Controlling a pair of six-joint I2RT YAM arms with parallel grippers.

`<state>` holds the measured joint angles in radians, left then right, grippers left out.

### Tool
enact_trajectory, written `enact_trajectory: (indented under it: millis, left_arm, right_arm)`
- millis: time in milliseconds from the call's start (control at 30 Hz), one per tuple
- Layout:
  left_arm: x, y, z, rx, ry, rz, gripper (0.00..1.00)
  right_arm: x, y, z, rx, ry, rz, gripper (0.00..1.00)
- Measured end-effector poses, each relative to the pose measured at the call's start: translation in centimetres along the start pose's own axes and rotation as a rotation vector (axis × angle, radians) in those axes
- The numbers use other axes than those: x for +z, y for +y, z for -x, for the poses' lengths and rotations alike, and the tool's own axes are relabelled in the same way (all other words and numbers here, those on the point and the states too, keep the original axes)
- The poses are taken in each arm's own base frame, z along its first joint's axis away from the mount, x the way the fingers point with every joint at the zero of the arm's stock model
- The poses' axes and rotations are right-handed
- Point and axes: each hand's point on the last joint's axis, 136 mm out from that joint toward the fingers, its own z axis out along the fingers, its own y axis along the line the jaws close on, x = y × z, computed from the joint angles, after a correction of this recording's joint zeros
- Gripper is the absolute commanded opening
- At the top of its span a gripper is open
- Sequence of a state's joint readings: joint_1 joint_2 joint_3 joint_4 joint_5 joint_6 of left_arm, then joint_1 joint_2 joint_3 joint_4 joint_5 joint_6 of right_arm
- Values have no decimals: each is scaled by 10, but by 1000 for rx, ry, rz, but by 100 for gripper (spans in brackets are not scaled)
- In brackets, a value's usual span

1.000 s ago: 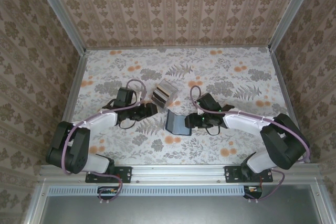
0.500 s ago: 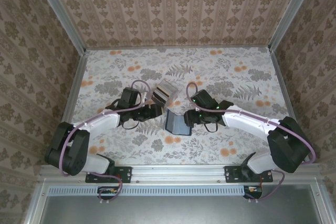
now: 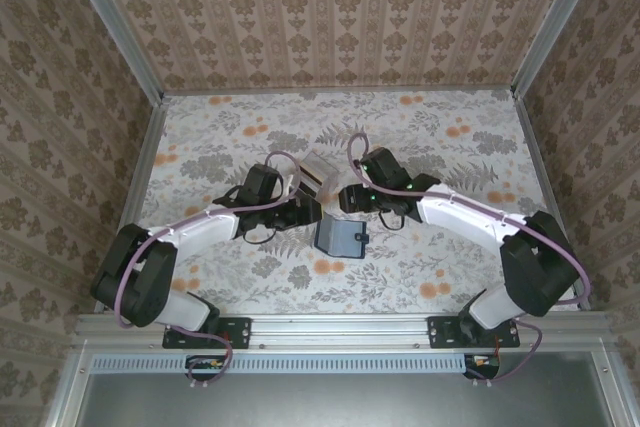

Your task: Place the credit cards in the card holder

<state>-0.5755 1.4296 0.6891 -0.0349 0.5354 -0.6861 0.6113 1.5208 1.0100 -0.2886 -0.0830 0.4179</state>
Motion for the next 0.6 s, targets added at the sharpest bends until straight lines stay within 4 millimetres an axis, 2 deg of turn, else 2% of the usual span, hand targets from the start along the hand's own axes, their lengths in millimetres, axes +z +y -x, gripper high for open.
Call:
enact_trajectory:
  millis: [67,167,233,333,467,600]
  left_arm:
    - [0,4,0,-12,-8,5,72]
    - [-5,21,-3,-70,-24,24,72]
    - [-15,35,-3,-116,-47,43,72]
    - [-37,44,11,-158,-125,46,75]
    - [-63,48,30,-177,-221,50,75]
    - [-72,68,39,-250,-258,79,69]
  right_arm:
    - [4,2,13,-49,-5,14,61]
    - [15,15,40,-119,-7,59,60]
    - [23,26,58,-160,-12,99,61]
    - [36,40,77,-197,-6,146,62]
    - [60,49,90,-218,27,174,62]
    - [84,52,95,-226,73,184,61]
